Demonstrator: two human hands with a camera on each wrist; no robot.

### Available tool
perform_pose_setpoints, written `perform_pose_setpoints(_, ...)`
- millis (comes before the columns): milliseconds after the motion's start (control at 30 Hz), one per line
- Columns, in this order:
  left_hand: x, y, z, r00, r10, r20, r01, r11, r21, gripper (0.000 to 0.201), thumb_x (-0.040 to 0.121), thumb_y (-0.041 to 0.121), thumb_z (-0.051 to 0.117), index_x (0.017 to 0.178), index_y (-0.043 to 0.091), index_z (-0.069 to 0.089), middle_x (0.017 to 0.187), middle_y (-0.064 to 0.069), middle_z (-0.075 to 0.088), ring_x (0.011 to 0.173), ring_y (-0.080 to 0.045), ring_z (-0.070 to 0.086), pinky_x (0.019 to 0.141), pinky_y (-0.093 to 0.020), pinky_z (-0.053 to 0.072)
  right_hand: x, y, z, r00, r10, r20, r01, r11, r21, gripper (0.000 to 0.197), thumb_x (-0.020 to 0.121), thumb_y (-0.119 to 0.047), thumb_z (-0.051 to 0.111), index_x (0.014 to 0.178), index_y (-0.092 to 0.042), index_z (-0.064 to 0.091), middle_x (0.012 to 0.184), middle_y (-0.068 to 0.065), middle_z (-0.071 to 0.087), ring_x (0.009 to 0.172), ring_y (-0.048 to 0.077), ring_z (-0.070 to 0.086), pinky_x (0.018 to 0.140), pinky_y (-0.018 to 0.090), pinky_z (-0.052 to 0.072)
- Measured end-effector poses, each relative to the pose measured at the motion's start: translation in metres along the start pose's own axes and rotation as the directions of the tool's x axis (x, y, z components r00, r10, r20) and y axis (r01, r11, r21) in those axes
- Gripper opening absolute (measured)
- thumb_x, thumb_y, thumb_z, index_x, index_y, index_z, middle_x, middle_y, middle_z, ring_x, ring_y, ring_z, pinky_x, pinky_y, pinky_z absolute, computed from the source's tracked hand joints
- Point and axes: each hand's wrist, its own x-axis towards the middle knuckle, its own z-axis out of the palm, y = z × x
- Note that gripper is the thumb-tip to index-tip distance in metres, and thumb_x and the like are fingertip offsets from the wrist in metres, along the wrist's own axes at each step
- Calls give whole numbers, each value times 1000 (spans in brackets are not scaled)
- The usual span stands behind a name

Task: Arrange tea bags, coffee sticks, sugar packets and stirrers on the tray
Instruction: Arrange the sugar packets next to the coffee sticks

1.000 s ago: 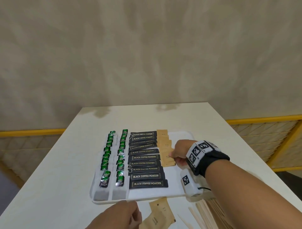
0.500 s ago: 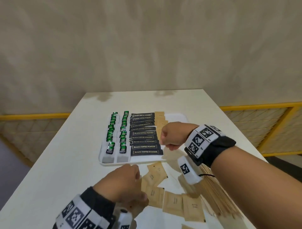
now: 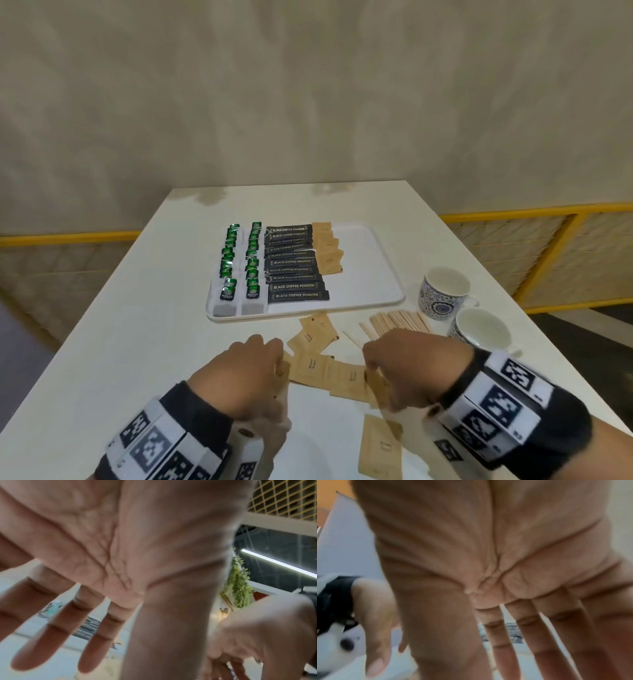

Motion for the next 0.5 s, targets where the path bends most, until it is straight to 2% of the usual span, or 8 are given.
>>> perform_pose_setpoints(67,-2,4,-3,994,97,41,-98,995,20,54,78,42,62,127,34,40,118,8,45,103,-16,50,79,-29,43,-6,4,12,999,3,-35,-3,1000,-9,38,87,-14,60,124,-13,50,117,6,55,98,22,56,77,30,49)
perform_pose_setpoints(133,5,13,-3,982,188,24,-189,979,81,52,88,30,52,136,35,36,130,9,44,110,-20,48,88,-33,43,-4,3,21,996,13,-92,-13,1000,-9,33,88,-14,59,120,-12,49,107,4,52,84,21,49,60,24,39)
perform_pose_setpoints(200,18,22,-2,978,208,15,-208,967,144,52,91,17,46,140,32,34,133,5,45,113,-23,47,89,-36,43,2,1,24,992,44,-116,-42,999,19,31,87,-14,59,117,-11,50,96,1,44,79,20,44,54,23,31)
perform_pose_setpoints(267,31,30,-4,985,164,51,-171,967,189,60,89,6,47,141,32,33,130,0,45,114,-25,45,87,-36,44,7,1,23,990,75,-122,-67,996,62,30,85,-11,61,114,-11,52,95,0,43,80,20,44,61,27,37)
perform_pose_setpoints(333,39,37,-5,990,118,75,-133,965,227,63,84,3,54,138,30,37,128,-4,42,114,-27,44,85,-38,46,12,0,21,989,101,-107,-91,991,95,34,79,-7,68,110,-11,54,100,3,50,86,22,52,70,31,43)
perform_pose_setpoints(433,42,45,-6,993,114,32,-118,968,220,48,86,8,53,130,24,42,127,-7,39,115,-28,42,87,-38,45,18,3,21,988,99,-117,-91,993,69,44,74,-15,79,111,-11,56,115,7,51,104,26,54,76,33,44)
perform_pose_setpoints(500,39,50,-8,990,140,-6,-135,967,218,37,87,13,51,123,20,46,125,-8,39,115,-29,41,89,-38,43,21,6,21,988,75,-137,-64,995,80,40,74,-16,78,105,-17,53,110,6,54,98,24,53,73,32,41)
